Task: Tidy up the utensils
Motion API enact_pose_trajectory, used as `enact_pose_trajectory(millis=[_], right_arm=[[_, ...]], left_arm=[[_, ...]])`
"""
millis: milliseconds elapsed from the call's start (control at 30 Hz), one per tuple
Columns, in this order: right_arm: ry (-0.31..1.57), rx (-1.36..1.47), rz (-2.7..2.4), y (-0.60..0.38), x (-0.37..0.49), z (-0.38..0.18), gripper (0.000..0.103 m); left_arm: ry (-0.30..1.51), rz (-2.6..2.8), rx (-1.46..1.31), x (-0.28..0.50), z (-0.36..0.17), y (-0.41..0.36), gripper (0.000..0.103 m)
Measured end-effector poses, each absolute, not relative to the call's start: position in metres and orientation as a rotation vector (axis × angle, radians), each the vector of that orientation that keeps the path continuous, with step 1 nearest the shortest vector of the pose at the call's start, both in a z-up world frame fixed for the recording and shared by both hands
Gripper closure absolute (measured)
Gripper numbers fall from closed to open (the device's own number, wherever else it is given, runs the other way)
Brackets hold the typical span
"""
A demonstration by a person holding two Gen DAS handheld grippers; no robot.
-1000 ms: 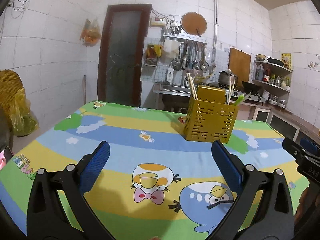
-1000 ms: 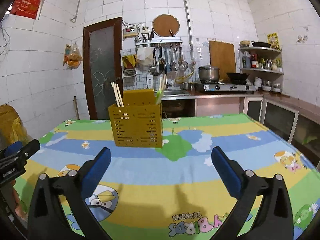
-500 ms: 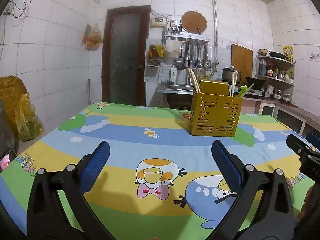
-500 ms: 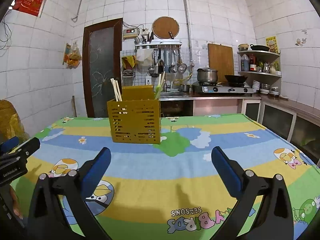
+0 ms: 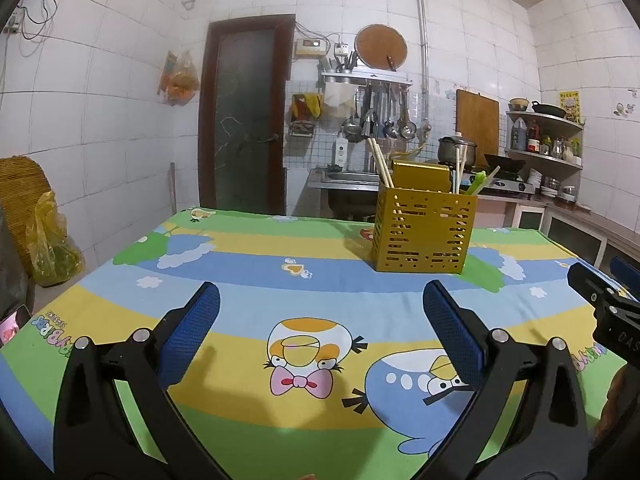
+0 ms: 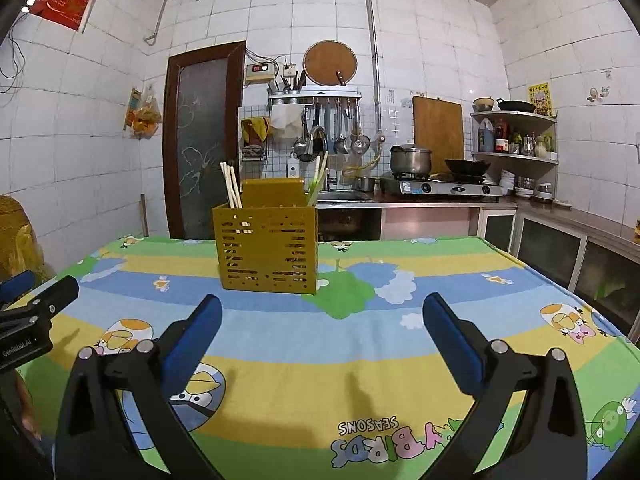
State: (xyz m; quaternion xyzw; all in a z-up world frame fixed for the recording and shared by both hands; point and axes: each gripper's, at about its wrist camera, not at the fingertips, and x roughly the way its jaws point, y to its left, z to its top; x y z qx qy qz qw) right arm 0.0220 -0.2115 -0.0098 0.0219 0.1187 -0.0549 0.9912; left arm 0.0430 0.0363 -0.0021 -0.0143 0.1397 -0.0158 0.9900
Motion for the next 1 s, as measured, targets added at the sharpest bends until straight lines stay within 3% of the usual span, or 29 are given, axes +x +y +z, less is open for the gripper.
enact_pose_trajectory(millis=[1000], right_arm=[[0.234, 0.041, -0.11, -0.2112, 0.0206, -0.0093, 0.005]], left_arm=[[0.273, -0.044, -0.023, 0.0399, -0.0028, 0.0349, 0.005]])
